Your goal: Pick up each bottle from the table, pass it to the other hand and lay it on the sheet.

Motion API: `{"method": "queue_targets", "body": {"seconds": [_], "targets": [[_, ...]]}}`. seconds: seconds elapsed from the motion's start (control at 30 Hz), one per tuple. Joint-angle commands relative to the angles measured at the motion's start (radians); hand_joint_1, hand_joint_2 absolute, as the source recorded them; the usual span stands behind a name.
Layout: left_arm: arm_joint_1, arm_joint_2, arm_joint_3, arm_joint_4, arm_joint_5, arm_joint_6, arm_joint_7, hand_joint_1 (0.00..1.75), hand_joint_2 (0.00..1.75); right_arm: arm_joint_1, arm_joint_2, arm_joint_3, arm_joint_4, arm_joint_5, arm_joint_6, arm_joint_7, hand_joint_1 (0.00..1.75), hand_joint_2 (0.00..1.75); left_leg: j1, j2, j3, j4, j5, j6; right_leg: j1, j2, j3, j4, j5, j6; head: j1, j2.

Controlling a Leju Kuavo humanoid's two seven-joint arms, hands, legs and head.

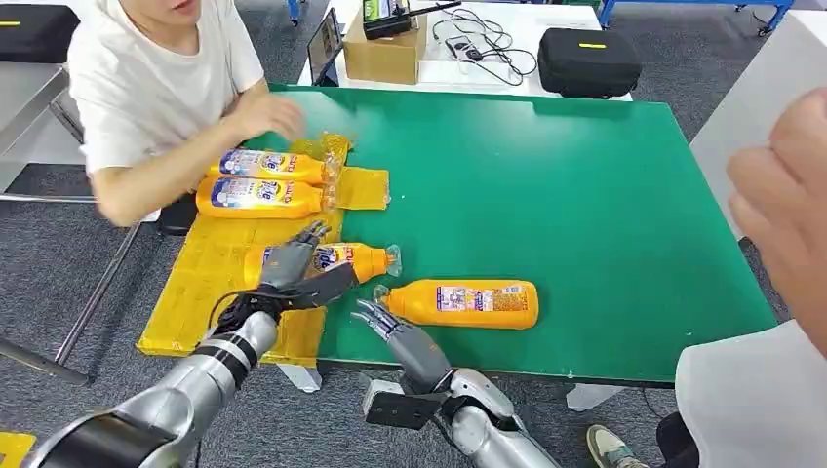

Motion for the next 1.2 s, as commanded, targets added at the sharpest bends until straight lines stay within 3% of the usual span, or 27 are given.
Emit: {"method": "queue_targets", "body": {"seconds": [0.03, 0.67, 0.8, 0.93, 0.97, 1.07, 1.2], "targets": [[0.265, -0.043, 0.118, -0.608, 0.512, 0.000, -0.138, 0.00, 1.75, -0.015, -0.028, 0.009, 0.061, -0.002, -0.018, -0.013, 0.00, 0.00, 0.000, 0.003, 0.001, 0.000, -0.002, 0.000, 0.000, 0.001, 0.001, -0.001, -0.001, -0.001, 0.000, 0.000], [0.278, -0.033, 0.049, -0.653, 0.501, 0.077, -0.166, 0.00, 1.75, -0.006, -0.031, 0.012, 0.058, 0.011, -0.041, -0.018, 0.00, 0.00, 0.001, 0.002, -0.003, 0.000, -0.003, -0.001, 0.001, 0.000, -0.003, -0.001, -0.002, -0.002, 0.000, 0.000], [0.355, -0.084, 0.052, -0.786, 0.544, 0.157, -0.216, 0.00, 1.75, -0.006, -0.080, 0.036, -0.002, 0.165, -0.209, 0.068, 0.00, 0.00, 0.001, 0.001, -0.003, 0.000, -0.003, -0.001, 0.001, -0.001, -0.003, -0.001, -0.002, -0.002, 0.000, 0.000], [0.529, -0.106, -0.061, -0.939, 0.584, 0.144, -0.205, 0.00, 1.75, 0.052, -0.187, -0.032, -0.184, 0.424, -0.395, 0.262, 0.00, 0.00, 0.000, 0.001, -0.002, 0.000, -0.004, 0.000, 0.001, -0.001, -0.002, -0.002, -0.003, -0.001, -0.001, 0.000], [0.567, -0.105, -0.089, -0.953, 0.587, 0.143, -0.204, 0.00, 1.75, 0.078, -0.208, -0.060, -0.232, 0.461, -0.409, 0.283, 0.00, 1.75, 0.000, 0.000, -0.004, 0.000, -0.003, 0.000, 0.000, -0.001, -0.003, -0.002, -0.002, 0.000, 0.000, 0.000], [0.660, -0.114, -0.148, -0.940, 0.616, 0.146, -0.215, 0.00, 1.75, 0.162, -0.240, -0.198, -0.340, 0.514, -0.479, 0.339, 0.00, 1.75, -0.001, 0.000, -0.004, -0.001, -0.004, 0.001, 0.000, -0.001, -0.003, -0.004, -0.002, 0.000, -0.001, 0.000], [0.676, -0.104, -0.178, -0.901, 0.632, 0.191, -0.230, 0.00, 1.75, 0.169, -0.239, -0.338, -0.245, 0.555, -0.468, 0.389, 0.00, 1.75, -0.001, -0.002, -0.002, 0.000, -0.008, 0.003, -0.001, -0.003, 0.000, -0.005, -0.006, 0.002, 0.000, 0.000]]}}
